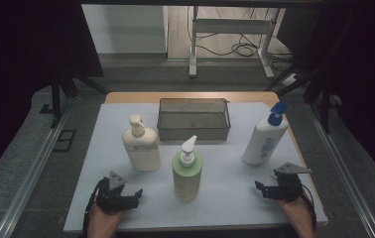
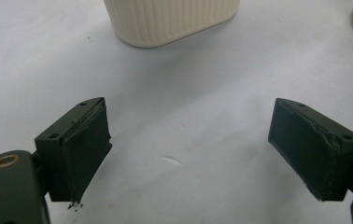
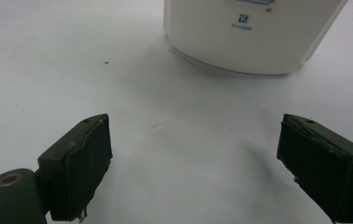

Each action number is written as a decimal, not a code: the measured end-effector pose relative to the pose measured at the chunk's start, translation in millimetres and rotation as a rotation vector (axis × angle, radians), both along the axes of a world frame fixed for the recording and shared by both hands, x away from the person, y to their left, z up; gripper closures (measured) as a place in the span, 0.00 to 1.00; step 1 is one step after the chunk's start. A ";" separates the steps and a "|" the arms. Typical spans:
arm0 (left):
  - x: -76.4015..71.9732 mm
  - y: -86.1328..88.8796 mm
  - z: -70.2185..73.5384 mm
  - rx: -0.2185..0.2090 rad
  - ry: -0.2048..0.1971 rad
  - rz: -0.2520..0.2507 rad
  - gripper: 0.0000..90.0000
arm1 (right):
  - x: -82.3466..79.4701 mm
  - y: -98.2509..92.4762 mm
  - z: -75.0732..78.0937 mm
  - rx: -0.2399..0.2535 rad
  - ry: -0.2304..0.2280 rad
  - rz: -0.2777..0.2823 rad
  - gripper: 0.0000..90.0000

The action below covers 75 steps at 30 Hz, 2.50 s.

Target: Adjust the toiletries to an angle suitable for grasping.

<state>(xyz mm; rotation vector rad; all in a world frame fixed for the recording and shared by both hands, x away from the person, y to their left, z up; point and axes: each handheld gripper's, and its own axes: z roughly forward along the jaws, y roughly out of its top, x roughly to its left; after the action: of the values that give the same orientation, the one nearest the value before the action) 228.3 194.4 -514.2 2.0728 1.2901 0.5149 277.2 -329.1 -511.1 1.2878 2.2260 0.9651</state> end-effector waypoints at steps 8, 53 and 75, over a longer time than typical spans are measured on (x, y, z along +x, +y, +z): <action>1.4 -0.8 -2.6 0.007 0.001 0.000 0.14 | 0.4 -0.1 -1.6 -0.001 0.000 0.012 0.10; 6.2 2.7 -8.9 -0.017 0.026 0.010 0.14 | 3.3 -5.1 6.7 0.039 0.004 0.049 0.14; 6.0 2.6 -9.2 -0.016 0.024 0.010 0.14 | 9.3 -20.6 16.5 0.051 0.015 0.002 0.15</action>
<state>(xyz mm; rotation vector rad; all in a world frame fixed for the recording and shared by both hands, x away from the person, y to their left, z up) 234.3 197.0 -523.4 2.0664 1.3144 0.4839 286.6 -349.7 -494.5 1.3191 2.2274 1.0229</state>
